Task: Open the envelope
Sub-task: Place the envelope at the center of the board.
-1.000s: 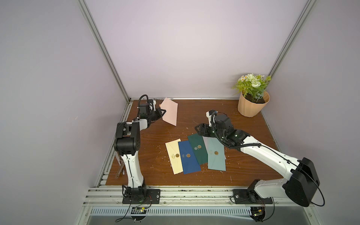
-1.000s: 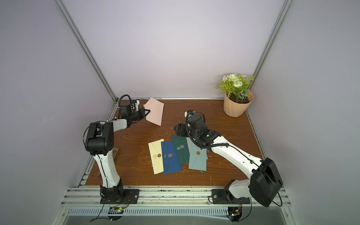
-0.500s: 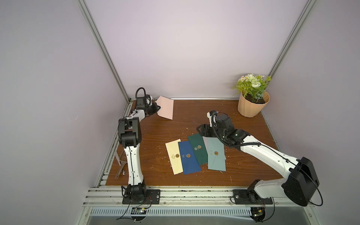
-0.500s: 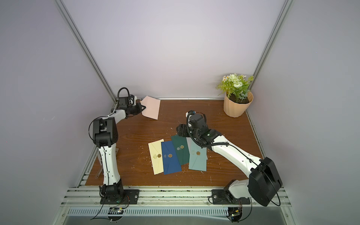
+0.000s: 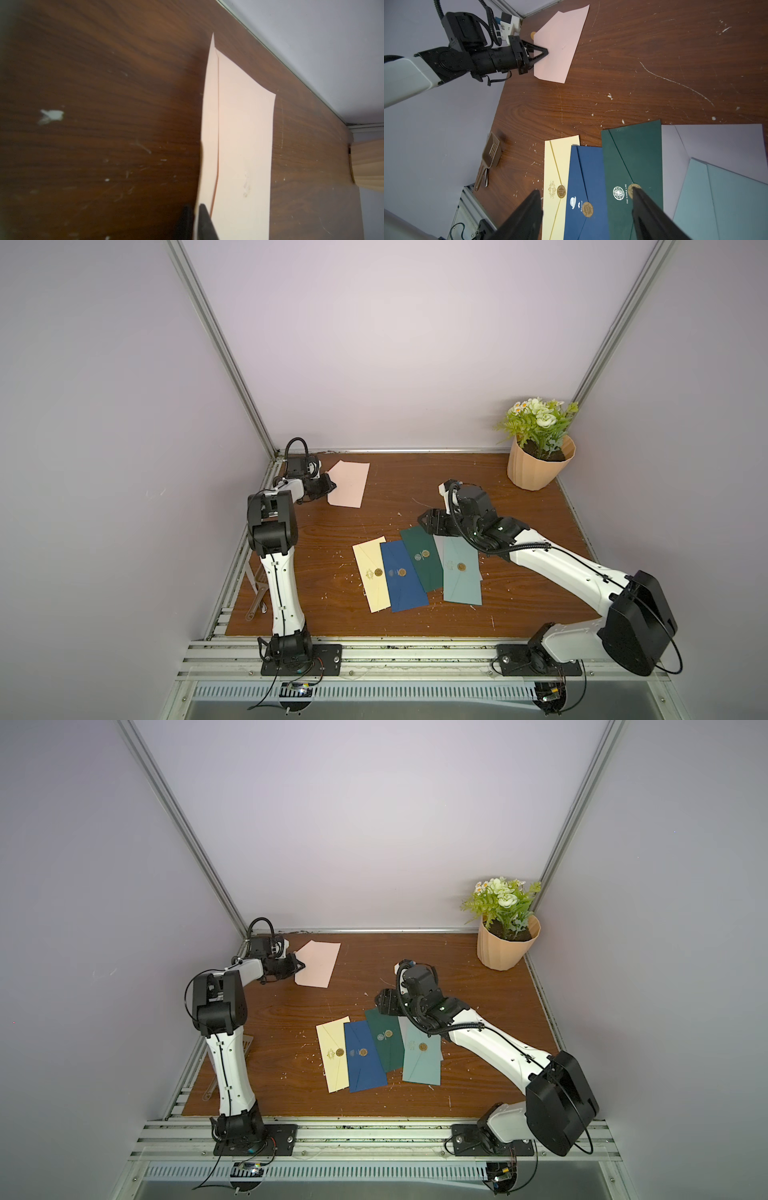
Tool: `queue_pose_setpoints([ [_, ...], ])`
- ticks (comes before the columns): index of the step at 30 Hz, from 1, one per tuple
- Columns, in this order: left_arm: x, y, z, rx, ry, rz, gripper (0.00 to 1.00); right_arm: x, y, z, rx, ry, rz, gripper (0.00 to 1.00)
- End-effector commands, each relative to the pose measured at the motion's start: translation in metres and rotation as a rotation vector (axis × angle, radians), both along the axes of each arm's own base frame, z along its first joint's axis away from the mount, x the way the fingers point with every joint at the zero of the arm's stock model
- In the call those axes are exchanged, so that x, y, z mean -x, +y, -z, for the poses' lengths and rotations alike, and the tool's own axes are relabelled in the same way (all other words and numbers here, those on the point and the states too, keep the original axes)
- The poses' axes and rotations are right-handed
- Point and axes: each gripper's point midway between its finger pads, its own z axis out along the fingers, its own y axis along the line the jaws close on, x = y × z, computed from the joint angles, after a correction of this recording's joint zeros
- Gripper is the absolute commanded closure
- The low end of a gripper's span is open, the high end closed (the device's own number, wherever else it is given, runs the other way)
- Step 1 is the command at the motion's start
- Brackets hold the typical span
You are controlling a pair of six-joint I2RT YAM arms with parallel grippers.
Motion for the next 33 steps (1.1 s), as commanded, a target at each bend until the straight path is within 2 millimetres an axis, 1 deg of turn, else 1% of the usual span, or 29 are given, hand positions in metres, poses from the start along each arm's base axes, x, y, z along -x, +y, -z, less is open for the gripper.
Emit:
queue_pose_setpoints([
  [1,0.021,0.005,0.015,-0.008,0.061,-0.005,0.89,-0.001,0.001,-0.015,-0.05,-0.03,0.002,0.28],
  [4,0.029,0.004,0.014,0.001,0.057,-0.009,0.83,0.001,0.0,-0.015,-0.053,-0.026,0.002,0.28],
  [6,0.031,0.004,0.008,0.01,0.043,-0.008,0.67,0.002,-0.001,-0.016,-0.057,-0.027,0.004,0.28],
  [7,0.038,0.002,0.012,0.016,0.055,-0.008,0.64,0.003,-0.001,-0.015,-0.058,-0.024,0.005,0.27],
  [10,0.043,0.003,0.004,0.024,0.037,-0.023,0.53,0.005,0.001,-0.017,-0.073,-0.021,0.002,0.28],
  [13,0.045,0.011,-0.007,0.019,0.019,-0.056,0.47,0.007,0.002,-0.023,-0.081,-0.029,-0.002,0.28],
  [15,0.048,0.019,-0.014,0.006,0.011,-0.085,0.46,0.009,0.002,-0.026,-0.08,-0.034,0.001,0.28],
  [17,0.051,0.028,-0.024,-0.009,0.0,-0.113,0.44,0.011,0.001,-0.03,-0.077,-0.039,0.005,0.27],
  [20,0.057,0.037,-0.051,-0.05,-0.035,-0.14,0.44,0.013,-0.001,-0.032,-0.071,-0.038,0.012,0.27],
  [24,0.073,0.035,-0.094,-0.066,-0.1,-0.157,0.43,0.015,-0.004,-0.03,-0.055,-0.031,0.027,0.28],
  [26,0.087,0.023,-0.115,-0.041,-0.139,-0.149,0.42,0.016,-0.007,-0.026,-0.043,-0.026,0.04,0.29],
  [28,0.102,-0.001,-0.131,-0.012,-0.174,-0.112,0.42,0.017,-0.012,-0.02,-0.03,-0.019,0.061,0.33],
  [30,0.119,-0.037,-0.144,0.018,-0.209,-0.051,0.4,0.017,-0.019,-0.011,-0.01,-0.011,0.085,0.38],
  [31,0.13,-0.059,-0.149,0.056,-0.229,-0.007,0.39,0.017,-0.022,-0.005,0.004,-0.005,0.098,0.41],
  [33,0.151,-0.097,-0.155,0.136,-0.255,0.059,0.38,0.019,-0.024,0.006,0.02,0.015,0.103,0.43],
])
